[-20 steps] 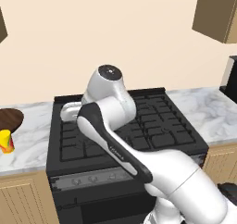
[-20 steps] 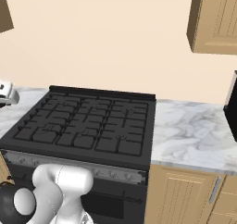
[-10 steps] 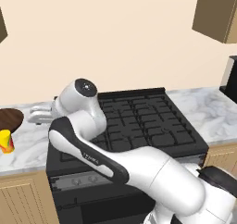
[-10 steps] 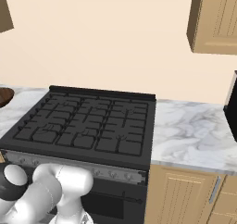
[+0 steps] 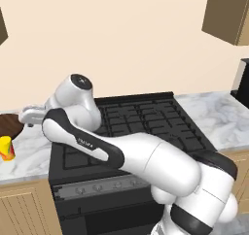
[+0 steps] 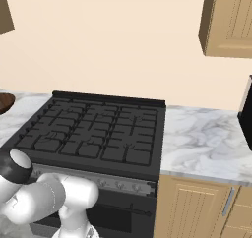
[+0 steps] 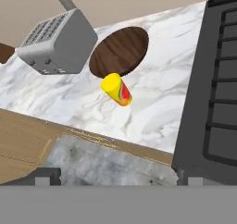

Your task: Pick the cup and bowl from the counter and place them on the counter next to the sink.

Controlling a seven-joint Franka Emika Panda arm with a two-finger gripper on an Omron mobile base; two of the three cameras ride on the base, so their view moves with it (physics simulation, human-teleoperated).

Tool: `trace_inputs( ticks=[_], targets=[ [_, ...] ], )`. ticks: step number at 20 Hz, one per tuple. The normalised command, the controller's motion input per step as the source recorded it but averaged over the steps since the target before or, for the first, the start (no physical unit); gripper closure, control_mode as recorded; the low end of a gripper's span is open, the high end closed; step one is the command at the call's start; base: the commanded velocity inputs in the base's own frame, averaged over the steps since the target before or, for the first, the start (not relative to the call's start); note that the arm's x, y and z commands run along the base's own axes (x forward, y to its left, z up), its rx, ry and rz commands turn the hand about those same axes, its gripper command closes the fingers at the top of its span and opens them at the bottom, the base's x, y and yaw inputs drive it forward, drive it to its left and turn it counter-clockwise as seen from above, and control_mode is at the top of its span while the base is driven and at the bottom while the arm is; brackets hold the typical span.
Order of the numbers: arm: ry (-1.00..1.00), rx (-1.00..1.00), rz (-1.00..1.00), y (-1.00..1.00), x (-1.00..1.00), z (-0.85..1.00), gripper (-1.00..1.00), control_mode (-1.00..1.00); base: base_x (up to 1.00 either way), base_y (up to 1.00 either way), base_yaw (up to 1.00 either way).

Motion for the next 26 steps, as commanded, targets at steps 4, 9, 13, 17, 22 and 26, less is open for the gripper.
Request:
trace_inputs(
  ticks=[4,9,13,17,22,26],
  targets=[
    [0.0,-0.16,-0.03,0.0,0.0,0.0,-1.0,-1.0,0.0,0.0,0.0],
    [0.0,-0.15,-0.03,0.07,0.0,0.0,-1.0,-1.0,0.0,0.0,0.0],
    [0.01,-0.04,0.0,0.1,0.14,-0.06,-1.0,-1.0,0.0,0.0,0.0],
    [0.05,0.0,0.0,0.14,0.33,-0.18,-1.0,-1.0,0.0,0.0,0.0],
    [0.05,0.0,0.0,0.23,0.44,-0.51,-1.0,-1.0,0.0,0.0,0.0],
    [0.03,-0.01,0.0,0.37,0.23,-0.41,-1.0,-1.0,0.0,0.0,0.0]
  ],
)
